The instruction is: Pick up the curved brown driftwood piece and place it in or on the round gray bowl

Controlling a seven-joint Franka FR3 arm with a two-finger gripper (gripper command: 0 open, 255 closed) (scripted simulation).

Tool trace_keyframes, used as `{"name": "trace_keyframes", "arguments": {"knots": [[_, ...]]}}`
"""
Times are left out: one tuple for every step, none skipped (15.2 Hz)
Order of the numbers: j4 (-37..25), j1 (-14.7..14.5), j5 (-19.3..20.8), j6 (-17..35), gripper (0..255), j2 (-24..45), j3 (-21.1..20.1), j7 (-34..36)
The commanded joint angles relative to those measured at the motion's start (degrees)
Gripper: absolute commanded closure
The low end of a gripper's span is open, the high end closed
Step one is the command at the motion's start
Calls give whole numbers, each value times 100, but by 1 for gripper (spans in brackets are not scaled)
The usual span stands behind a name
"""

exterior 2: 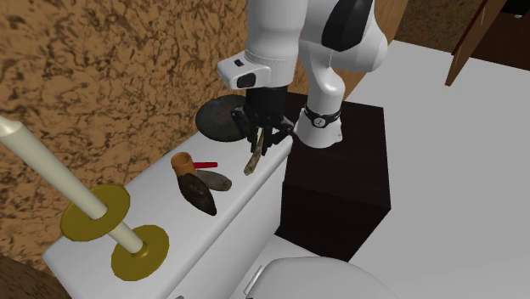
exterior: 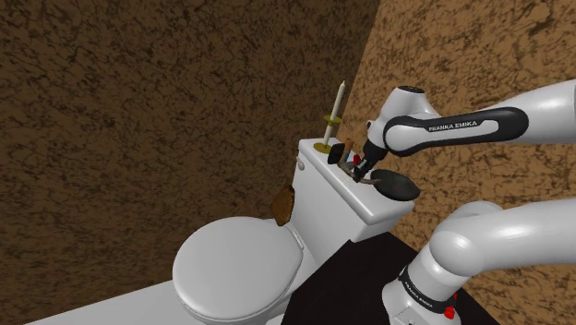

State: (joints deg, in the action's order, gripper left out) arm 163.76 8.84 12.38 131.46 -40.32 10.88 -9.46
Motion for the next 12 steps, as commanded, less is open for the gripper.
{"name": "trace_keyframes", "arguments": {"knots": [[-118,-10,-26,-192,255,-71,-9,-22],[-172,-16,-39,-291,255,-117,-19,-28],[-228,-22,-53,-389,255,-159,-29,-34],[-284,-27,-66,-485,255,-199,-39,-40],[-342,-33,-79,-580,255,-237,-49,-46],[-401,-38,-92,-674,255,-272,-58,-52],[-460,-44,-105,-766,255,-305,-68,-58],[-522,-49,-117,-857,255,-335,-78,-63],[-584,-55,-129,-947,255,-363,-87,-68],[-647,-60,-141,-1036,255,-390,-97,-74],[-711,-65,-153,-1124,255,-413,-106,-79],[-776,-70,-165,-1211,255,-435,-116,-84]]}}
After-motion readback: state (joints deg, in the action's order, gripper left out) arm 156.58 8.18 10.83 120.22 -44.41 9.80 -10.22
